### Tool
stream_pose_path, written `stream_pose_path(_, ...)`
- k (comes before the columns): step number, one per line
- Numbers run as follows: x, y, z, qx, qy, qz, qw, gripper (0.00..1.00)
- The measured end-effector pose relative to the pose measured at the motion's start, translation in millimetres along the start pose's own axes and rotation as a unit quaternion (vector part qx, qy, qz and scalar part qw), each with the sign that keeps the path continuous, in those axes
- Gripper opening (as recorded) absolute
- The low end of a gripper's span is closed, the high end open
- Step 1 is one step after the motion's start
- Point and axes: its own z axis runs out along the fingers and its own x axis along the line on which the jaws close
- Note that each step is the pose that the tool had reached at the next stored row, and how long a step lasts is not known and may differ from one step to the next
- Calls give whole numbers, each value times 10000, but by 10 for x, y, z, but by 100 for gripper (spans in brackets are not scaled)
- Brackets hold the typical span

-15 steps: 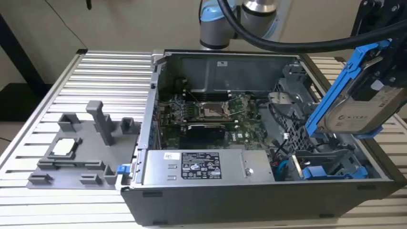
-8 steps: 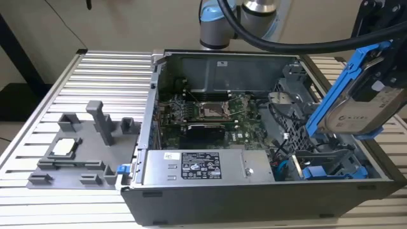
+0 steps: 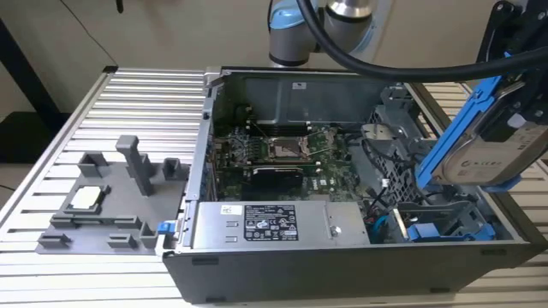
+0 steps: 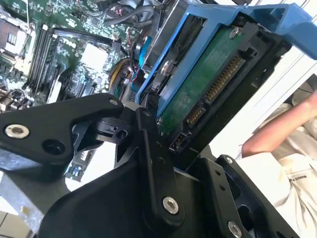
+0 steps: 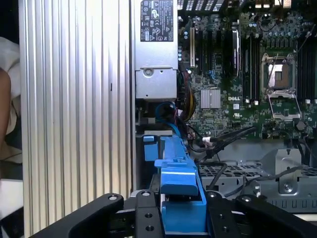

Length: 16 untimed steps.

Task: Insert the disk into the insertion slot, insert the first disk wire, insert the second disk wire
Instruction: 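Insert the disk into the insertion slot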

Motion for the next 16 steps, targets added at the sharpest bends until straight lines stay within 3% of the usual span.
stream_pose_path(16, 219, -4, 0, 0, 0, 0, 10000, 33)
